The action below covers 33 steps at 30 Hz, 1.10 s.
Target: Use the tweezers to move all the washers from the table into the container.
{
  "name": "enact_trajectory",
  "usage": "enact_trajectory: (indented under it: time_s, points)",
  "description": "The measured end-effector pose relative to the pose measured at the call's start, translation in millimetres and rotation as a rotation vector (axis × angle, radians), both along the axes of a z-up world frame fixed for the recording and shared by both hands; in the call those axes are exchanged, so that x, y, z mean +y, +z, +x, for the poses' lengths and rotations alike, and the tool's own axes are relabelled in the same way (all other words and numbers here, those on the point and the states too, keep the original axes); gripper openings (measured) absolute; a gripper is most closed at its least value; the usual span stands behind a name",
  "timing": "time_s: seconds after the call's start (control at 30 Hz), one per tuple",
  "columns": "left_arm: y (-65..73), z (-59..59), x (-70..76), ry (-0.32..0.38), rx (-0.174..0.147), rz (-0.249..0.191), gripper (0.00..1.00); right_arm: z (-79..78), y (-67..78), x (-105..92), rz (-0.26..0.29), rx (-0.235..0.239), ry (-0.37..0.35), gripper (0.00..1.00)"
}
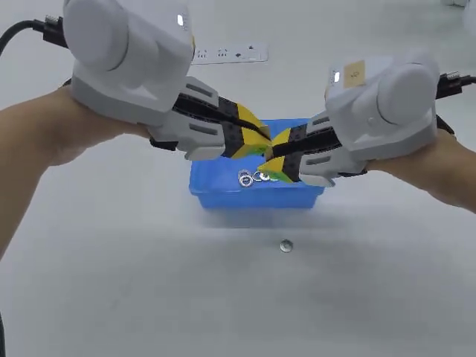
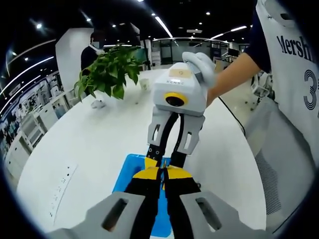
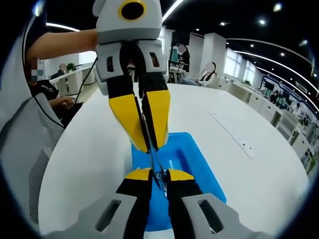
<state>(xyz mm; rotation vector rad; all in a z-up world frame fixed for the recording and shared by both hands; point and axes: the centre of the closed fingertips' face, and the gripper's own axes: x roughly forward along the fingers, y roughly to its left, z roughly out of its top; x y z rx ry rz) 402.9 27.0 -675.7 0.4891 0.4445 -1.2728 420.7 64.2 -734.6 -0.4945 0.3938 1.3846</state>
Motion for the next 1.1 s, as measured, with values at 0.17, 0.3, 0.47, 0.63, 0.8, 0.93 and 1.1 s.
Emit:
enact_trajectory:
  time_s: [0.17, 0.3, 0.47, 0.63, 0.8, 0.93, 1.1]
  points:
    - [14.8, -17.2, -3.5, -0.021, -0.011, -0.005, 0.06, -18.6, 15.1, -3.4, 0.010, -0.010, 0.029, 0.11]
    - [23.8, -29.4, -6.9, -0.027, -0.023, -0.012, 0.06, -31.0, 24.7, -8.0, 0.022, -0.008, 0.038, 0.11]
    - [30.3, -43.4, -9.9, -0.041, -0.039, 0.001, 0.06, -45.6, 32.6, -14.6, 0.033, -0.003, 0.041, 0.11]
    - [31.6, -55.3, -11.4, -0.057, -0.040, 0.008, 0.06, -60.0, 34.9, -18.6, 0.035, 0.004, 0.052, 0.10]
    - [30.9, -64.4, -9.5, -0.067, -0.037, 0.010, 0.06, -71.3, 35.3, -19.9, 0.047, 0.021, 0.053, 0.10]
    - [25.2, -70.1, -7.4, -0.065, -0.025, 0.008, 0.06, -81.3, 30.1, -19.7, 0.039, 0.030, 0.070, 0.10]
    - [16.1, -76.9, -6.8, -0.067, -0.010, 0.016, 0.06, -91.5, 21.1, -19.9, 0.033, 0.044, 0.086, 0.10]
